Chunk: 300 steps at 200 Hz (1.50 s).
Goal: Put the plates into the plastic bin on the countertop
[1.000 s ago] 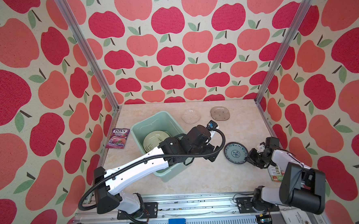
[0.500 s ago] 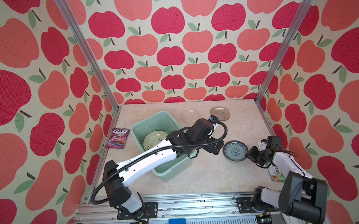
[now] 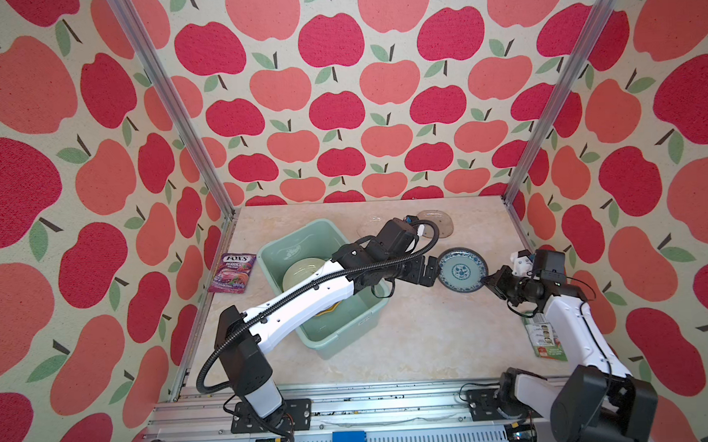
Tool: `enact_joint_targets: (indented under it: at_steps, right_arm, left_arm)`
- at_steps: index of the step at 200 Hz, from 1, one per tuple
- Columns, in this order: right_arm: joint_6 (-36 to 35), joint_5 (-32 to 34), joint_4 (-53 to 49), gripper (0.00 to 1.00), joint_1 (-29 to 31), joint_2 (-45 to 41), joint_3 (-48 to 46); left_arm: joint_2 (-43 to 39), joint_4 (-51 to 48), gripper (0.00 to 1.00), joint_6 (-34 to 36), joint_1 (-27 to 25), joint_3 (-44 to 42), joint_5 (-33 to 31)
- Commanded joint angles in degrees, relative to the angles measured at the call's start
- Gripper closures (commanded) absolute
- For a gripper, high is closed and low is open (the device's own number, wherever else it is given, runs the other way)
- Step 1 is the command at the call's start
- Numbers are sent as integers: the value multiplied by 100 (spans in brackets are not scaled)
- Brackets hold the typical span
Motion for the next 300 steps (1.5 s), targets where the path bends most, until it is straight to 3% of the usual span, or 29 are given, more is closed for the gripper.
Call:
enact_joint_targets:
  at_steps: [1,61,113,180,280,300]
  right_arm:
    - [272,-496,-36,100,182,-178,479]
    - [620,-834,51,100,657,-289,1160]
    - [820,-977,119,100,1165,-296,1387]
    - [1308,-1195,505,100,1456,-420,1263]
    - [1600,-1422,984,100,1624,-517,1160]
    - [1619,-1591,1281,84,1625,-574,1097]
  left_arm:
    - [53,125,2,-349,133,96,306]
    - [-41,723,11,-1128,616,-302,711]
    - [65,1425,15,-1372,704,-464,957]
    - [52,2060,39,-1651,776,-751,974]
    - [-495,2392,92,-1978,789,-1247,748]
    - [-655,2431,97,-2110,807,-1359,803]
